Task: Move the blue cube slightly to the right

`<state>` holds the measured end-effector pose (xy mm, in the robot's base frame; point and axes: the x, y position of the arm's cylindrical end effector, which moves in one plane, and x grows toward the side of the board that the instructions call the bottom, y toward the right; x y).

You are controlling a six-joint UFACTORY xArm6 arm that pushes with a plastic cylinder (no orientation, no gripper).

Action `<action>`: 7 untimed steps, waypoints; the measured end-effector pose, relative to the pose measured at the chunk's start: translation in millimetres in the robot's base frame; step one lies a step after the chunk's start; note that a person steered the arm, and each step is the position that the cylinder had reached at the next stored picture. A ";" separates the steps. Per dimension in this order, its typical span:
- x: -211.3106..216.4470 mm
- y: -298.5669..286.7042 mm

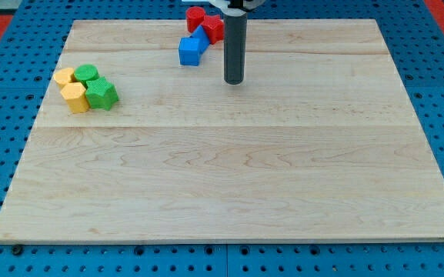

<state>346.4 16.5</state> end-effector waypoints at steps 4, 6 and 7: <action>-1.6 -19.0; -37.4 -199.3; -89.0 -188.9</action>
